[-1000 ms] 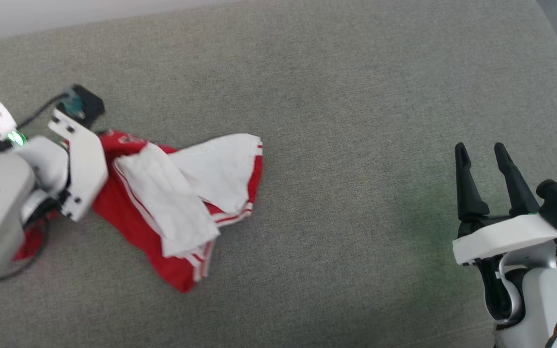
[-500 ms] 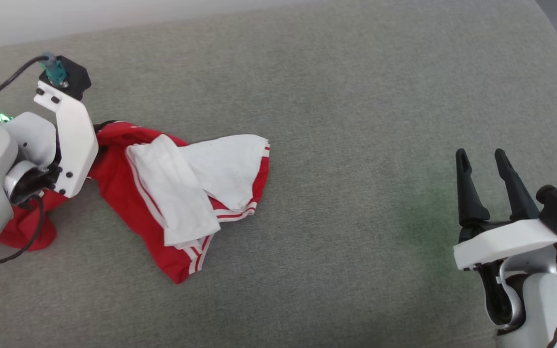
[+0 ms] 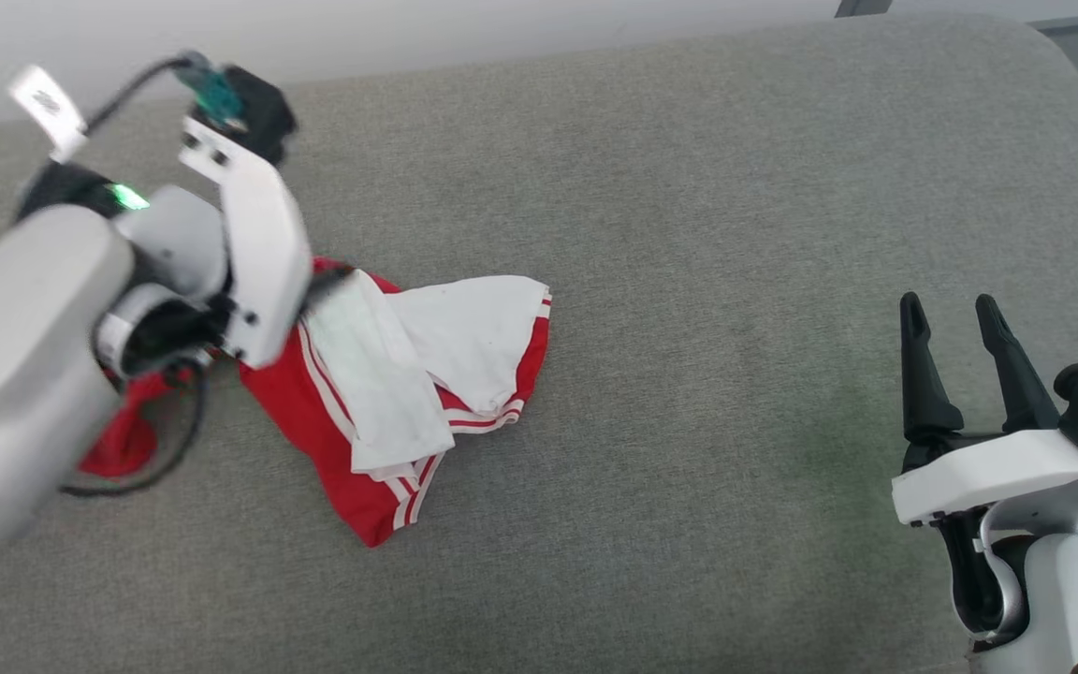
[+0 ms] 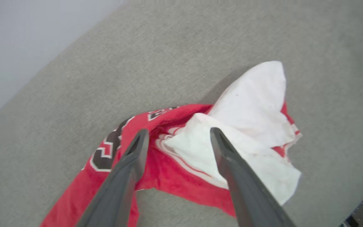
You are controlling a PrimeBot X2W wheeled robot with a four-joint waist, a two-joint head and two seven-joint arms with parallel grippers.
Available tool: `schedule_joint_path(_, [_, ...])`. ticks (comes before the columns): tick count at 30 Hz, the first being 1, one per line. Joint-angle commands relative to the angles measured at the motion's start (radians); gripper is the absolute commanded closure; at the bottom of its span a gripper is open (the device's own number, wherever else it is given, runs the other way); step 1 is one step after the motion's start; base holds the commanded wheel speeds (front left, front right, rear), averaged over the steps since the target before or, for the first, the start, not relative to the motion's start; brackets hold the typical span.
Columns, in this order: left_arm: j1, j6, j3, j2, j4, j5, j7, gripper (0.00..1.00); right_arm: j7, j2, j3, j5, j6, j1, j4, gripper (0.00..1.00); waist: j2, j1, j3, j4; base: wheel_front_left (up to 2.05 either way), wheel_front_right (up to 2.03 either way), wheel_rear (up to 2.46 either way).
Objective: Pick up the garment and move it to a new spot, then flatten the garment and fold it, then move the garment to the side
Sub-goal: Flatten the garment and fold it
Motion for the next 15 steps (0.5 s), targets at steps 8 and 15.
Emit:
schedule_joint_path(8, [0.06, 0.066, -0.016, -0.004, -0.091, -0.026, 0.049, 0.0, -0.016, 0.0, -0.008, 0.006, 0.0, 0.0, 0.006, 0.0, 0.0, 0.0, 0.003, -0.045, 0.0, 0.0, 0.0])
schedule_joint_path(15, [0.091, 0.143, -0.05, 0.024, -0.106, -0.003, 0.107, 0.0, -0.024, 0.0, 0.0, 0.017, 0.0, -0.002, 0.017, 0.0, 0.0, 0.0, 0.019, -0.07, 0.0, 0.0, 0.0])
